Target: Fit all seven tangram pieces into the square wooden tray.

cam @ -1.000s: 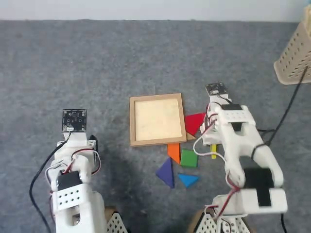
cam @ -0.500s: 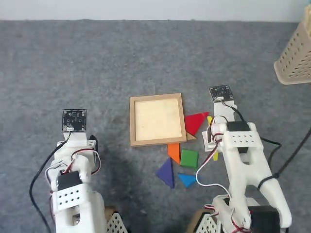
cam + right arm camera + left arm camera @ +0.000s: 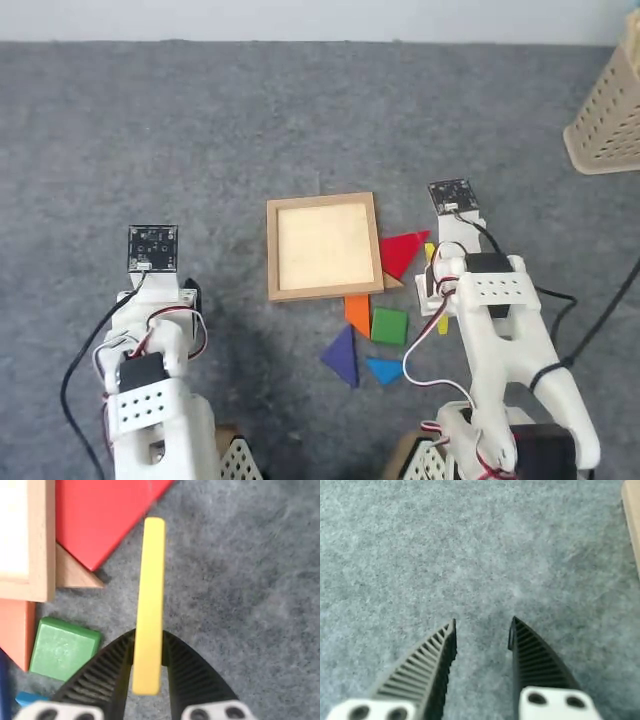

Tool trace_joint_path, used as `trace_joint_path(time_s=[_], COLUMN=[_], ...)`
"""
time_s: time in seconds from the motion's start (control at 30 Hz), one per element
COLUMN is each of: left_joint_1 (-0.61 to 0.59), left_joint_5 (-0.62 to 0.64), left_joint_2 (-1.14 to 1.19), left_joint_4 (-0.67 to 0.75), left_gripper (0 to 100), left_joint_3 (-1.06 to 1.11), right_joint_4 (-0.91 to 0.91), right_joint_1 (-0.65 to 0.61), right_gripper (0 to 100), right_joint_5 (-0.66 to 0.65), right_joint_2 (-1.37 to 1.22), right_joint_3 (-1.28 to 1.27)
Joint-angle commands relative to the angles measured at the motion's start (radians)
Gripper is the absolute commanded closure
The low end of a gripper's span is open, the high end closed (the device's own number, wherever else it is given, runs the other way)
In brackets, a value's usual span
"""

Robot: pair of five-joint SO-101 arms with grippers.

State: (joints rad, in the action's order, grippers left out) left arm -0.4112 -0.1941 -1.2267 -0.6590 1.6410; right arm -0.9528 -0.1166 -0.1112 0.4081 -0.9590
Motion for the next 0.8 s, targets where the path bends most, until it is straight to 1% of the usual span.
trace_joint_path(time_s=[0.0,0.37,0.5,0.6,0.7,0.77], left_joint_1=[-0.005,-0.005,-0.005,-0.005,-0.005,-0.005], left_joint_5=[-0.006,-0.006,-0.006,-0.006,-0.006,-0.006], left_joint_2=[-0.02,-0.02,-0.02,-0.02,-0.02,-0.02], left_joint_4=[0.026,0.026,0.026,0.026,0.026,0.026], left_gripper=[83,83,83,83,83,83], left_joint_3=[-0.004,-0.004,-0.004,-0.004,-0.004,-0.004], right_joint_4=[0.018,0.018,0.005,-0.068,-0.142,-0.177], right_joint_1=[-0.002,-0.002,-0.01,-0.058,-0.151,-0.222], right_gripper=[99.3,99.3,99.3,99.3,99.3,99.3], right_joint_5=[-0.015,-0.015,-0.035,-0.097,-0.104,-0.12], right_joint_2=[0.056,0.056,0.054,0.053,0.031,-0.027], right_joint_3=[0.011,0.012,0.071,0.192,0.342,0.454])
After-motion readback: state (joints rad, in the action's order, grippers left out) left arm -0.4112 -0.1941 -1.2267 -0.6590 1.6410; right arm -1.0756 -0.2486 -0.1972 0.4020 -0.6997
